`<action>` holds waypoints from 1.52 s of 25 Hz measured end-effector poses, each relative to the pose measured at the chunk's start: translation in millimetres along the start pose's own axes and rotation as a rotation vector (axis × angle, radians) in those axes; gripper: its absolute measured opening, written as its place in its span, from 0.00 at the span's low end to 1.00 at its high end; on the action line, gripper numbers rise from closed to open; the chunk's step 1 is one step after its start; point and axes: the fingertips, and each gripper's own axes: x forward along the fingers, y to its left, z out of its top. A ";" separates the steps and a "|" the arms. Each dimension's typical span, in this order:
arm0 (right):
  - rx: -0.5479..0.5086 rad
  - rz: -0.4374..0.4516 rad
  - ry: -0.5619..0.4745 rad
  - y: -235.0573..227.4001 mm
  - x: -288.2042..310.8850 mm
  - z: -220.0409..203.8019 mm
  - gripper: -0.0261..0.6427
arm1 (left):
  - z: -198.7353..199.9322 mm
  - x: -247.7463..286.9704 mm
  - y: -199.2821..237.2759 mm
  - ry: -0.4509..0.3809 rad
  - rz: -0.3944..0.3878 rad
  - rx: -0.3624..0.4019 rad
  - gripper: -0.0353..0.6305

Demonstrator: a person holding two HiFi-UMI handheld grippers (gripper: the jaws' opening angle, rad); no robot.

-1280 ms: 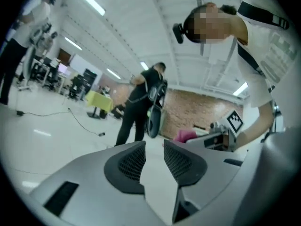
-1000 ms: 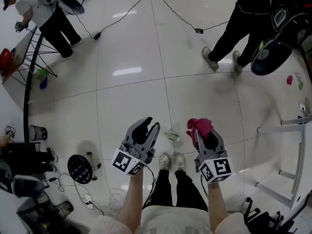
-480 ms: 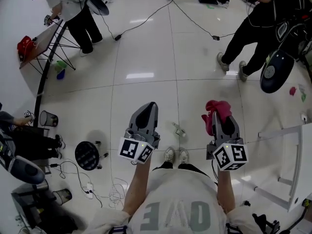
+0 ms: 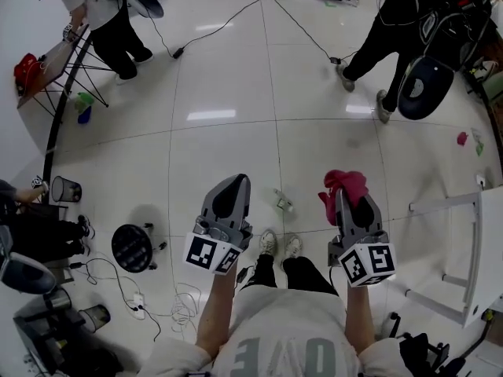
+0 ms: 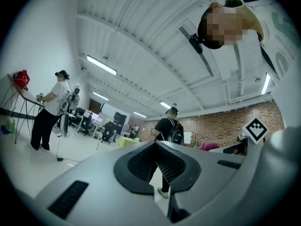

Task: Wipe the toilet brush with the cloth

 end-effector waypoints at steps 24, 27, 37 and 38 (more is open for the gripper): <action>0.081 0.048 -0.130 -0.1 -332.1 -3.1 0.18 | 55.8 -218.4 -257.7 -0.104 0.080 0.082 0.06; 0.054 0.077 -0.143 15.1 -341.8 -3.1 0.18 | 55.5 -222.6 -272.7 -0.112 0.056 0.081 0.06; 0.013 0.117 -0.155 54.6 -356.7 2.0 0.18 | 63.0 -245.1 -295.3 -0.130 0.017 0.091 0.06; 0.006 0.121 -0.152 58.5 -358.1 1.1 0.18 | 62.2 -248.7 -294.1 -0.128 0.021 0.087 0.06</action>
